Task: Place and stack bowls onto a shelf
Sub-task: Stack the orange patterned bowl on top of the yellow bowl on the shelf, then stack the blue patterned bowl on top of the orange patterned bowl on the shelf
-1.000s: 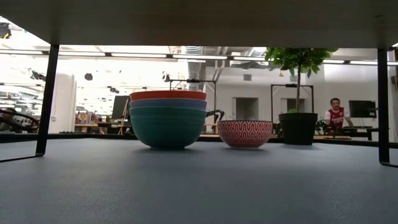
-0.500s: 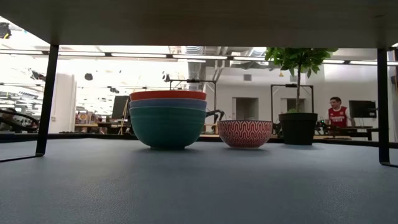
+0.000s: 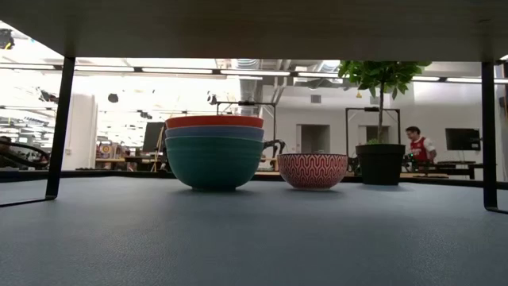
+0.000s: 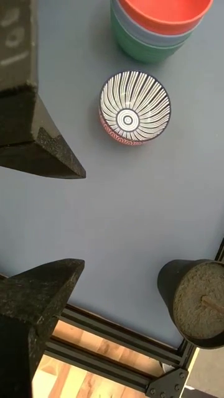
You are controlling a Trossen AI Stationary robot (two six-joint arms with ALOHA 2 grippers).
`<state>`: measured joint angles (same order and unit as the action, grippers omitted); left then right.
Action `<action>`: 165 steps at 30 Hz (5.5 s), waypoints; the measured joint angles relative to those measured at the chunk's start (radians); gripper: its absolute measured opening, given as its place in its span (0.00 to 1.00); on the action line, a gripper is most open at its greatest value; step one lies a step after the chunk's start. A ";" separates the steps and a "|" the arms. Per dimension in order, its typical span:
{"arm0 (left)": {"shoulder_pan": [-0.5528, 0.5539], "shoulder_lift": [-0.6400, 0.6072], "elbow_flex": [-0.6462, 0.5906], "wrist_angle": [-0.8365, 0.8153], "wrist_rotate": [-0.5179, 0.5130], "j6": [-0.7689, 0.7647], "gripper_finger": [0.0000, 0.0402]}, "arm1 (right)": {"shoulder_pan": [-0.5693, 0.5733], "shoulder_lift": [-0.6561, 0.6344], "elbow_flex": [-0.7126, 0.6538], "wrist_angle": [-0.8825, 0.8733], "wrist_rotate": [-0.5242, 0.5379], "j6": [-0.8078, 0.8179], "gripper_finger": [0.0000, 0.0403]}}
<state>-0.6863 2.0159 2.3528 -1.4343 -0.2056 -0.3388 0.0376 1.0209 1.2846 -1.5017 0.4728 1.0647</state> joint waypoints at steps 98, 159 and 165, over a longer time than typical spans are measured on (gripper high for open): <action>0.636 -0.035 -0.001 0.359 0.089 0.599 0.29 | 0.000 0.042 0.000 0.045 -0.002 0.009 0.62; 0.754 0.344 -0.193 0.486 0.200 0.550 0.52 | -0.001 -0.060 0.000 -0.069 0.103 0.183 0.62; 0.753 0.343 -0.259 0.527 0.178 0.546 0.52 | -0.001 -0.060 0.000 -0.069 0.103 0.181 0.62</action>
<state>0.0669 2.3592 2.0941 -0.9075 -0.0276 0.2072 0.0368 0.9607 1.2850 -1.5708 0.5758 1.2454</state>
